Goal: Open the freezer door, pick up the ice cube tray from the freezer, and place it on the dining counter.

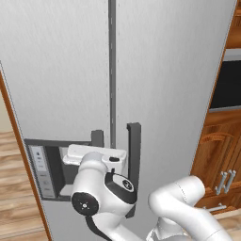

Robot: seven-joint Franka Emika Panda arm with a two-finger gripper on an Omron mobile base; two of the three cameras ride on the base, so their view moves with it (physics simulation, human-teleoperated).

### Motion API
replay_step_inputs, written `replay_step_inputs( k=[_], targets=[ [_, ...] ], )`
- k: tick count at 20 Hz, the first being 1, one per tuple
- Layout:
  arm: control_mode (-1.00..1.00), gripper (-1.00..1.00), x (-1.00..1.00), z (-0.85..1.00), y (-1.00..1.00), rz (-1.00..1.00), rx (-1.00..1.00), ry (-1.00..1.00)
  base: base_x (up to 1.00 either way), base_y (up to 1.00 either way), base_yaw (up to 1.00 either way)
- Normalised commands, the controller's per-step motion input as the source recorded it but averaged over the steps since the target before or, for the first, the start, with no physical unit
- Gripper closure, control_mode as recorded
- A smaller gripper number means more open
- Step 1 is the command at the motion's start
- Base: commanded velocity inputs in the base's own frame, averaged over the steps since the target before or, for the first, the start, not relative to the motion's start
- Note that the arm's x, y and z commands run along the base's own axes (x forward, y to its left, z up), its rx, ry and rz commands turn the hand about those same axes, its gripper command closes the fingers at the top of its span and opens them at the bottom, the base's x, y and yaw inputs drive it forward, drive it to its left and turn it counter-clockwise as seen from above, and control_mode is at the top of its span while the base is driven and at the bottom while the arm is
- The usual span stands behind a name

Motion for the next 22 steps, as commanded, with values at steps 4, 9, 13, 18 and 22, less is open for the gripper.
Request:
replay_step_inputs(
  k=[4, 9, 13, 18, 22],
  targets=[
    [-1.00, -1.00, 0.18, 0.00, 0.00, 0.00, 0.00, 0.00, 0.00, 0.00, 0.00],
    [-1.00, -1.00, 0.08, 0.00, 0.00, 0.00, 0.00, 0.00, 0.00, 0.00, 0.00],
    [-1.00, 1.00, 0.00, 0.00, 0.00, 0.00, 0.00, 0.00, 0.00, 0.00, 0.00],
    [-1.00, 1.00, 0.00, 0.00, 0.00, 0.00, 0.00, 0.00, 0.00, 0.00, 0.00],
    [-1.00, 1.00, -0.06, 0.00, 0.00, 0.00, 0.00, 0.00, 0.00, 0.00, 0.00]
  ],
)
